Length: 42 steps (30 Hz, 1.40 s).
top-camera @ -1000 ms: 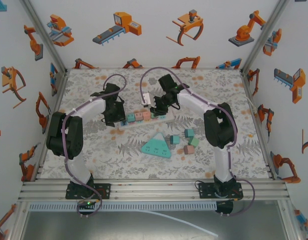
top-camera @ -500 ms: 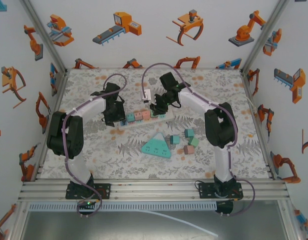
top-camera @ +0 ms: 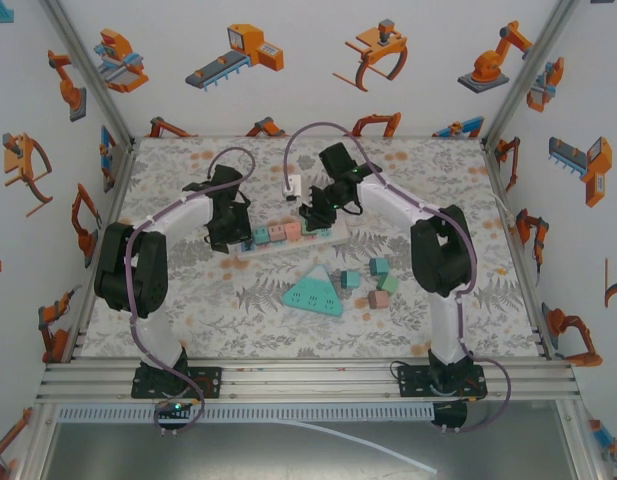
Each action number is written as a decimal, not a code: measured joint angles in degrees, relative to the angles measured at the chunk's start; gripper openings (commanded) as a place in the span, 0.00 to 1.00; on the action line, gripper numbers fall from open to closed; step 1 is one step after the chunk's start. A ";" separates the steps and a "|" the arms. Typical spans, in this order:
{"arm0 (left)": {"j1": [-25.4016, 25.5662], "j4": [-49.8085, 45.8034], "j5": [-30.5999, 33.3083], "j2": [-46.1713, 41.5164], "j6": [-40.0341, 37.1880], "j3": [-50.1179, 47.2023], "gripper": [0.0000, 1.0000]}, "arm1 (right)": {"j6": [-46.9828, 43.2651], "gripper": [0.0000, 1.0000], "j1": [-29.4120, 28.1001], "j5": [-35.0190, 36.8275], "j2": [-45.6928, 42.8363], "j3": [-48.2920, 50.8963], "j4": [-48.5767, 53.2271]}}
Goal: Pull the plug off the socket
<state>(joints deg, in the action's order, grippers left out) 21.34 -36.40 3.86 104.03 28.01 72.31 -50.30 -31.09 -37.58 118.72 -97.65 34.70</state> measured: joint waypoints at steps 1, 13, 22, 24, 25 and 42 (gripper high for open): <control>0.00 0.07 0.02 0.00 0.02 0.09 0.55 | 1.16 0.00 0.26 -0.52 0.00 -0.26 -0.26; 0.13 0.39 1.60 -0.02 0.00 0.07 0.56 | -0.35 0.00 -1.70 4.22 -1.97 1.18 -0.15; 0.39 0.52 2.93 -0.28 -0.02 -0.11 0.57 | 0.07 0.00 -2.51 5.18 -5.88 1.70 -3.85; 0.39 0.94 2.97 -0.68 -0.02 -0.57 0.58 | 1.57 0.00 -2.51 4.57 -6.73 3.13 -5.75; 0.37 1.27 3.02 -1.03 -0.07 -0.96 0.58 | 2.64 0.00 -2.32 4.37 -7.30 3.93 -6.60; 0.33 18.45 -16.02 -25.83 -6.08 -11.61 0.65 | 45.11 0.00 -0.02 4.39 -29.77 25.79 -40.70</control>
<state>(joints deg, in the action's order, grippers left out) 21.67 -17.96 -12.16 78.19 21.93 60.71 -5.19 -31.11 -33.19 88.95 -71.85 -6.00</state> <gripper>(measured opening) 0.632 0.327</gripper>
